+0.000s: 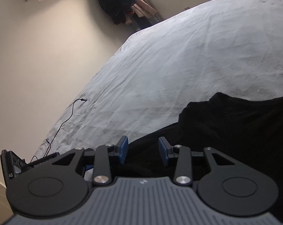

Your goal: Fold clothes

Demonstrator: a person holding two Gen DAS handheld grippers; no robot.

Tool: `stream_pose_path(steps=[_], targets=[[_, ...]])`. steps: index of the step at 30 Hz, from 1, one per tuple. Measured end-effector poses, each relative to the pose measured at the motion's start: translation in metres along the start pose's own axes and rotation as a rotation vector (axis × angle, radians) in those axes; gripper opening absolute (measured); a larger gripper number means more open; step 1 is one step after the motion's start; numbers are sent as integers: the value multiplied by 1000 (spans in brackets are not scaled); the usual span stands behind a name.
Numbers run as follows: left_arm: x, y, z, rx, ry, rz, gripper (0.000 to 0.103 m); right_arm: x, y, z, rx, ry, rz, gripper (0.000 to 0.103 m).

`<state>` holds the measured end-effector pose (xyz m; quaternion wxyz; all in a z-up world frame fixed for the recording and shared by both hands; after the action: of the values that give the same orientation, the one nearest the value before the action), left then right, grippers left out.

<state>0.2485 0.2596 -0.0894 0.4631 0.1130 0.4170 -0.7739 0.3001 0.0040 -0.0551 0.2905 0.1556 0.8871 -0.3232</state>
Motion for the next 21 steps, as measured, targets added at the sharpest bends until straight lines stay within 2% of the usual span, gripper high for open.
stream_pose_path(steps=[3, 5, 7, 12, 14, 16, 18, 20, 21], targets=[[10, 19, 10, 32, 25, -65, 45, 2, 2, 1, -14, 11, -9, 41], [15, 24, 21, 45, 86, -81, 45, 3, 3, 2, -23, 18, -14, 41], [21, 27, 33, 71, 154, -97, 35, 3, 4, 3, -32, 25, -20, 41], [44, 36, 61, 112, 383, -172, 35, 6, 7, 4, -55, 43, -34, 41], [53, 38, 68, 99, 449, -180, 36, 7, 8, 5, -64, 50, -40, 41], [54, 34, 69, 103, 470, -186, 36, 12, 15, 5, -64, 45, -60, 40], [54, 30, 68, 102, 487, -191, 37, 17, 23, 5, -56, 34, -83, 32], [52, 24, 65, 77, 499, -191, 41, 25, 32, 6, -19, 4, -113, 16], [51, 22, 62, 62, 497, -189, 45, 27, 35, 8, 12, -19, -115, 5]])
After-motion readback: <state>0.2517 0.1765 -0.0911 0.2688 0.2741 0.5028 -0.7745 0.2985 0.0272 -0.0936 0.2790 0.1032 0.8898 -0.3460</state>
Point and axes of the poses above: each gripper's, at about its wrist camera, not at the fingertips, and y roughly the way its jaws point, z to its right, x to its underside, the point moved 7 cm from there along y, roughly the way its jaws point, and after that the axes turned 1 degree about -z, right-handed, at the moved point
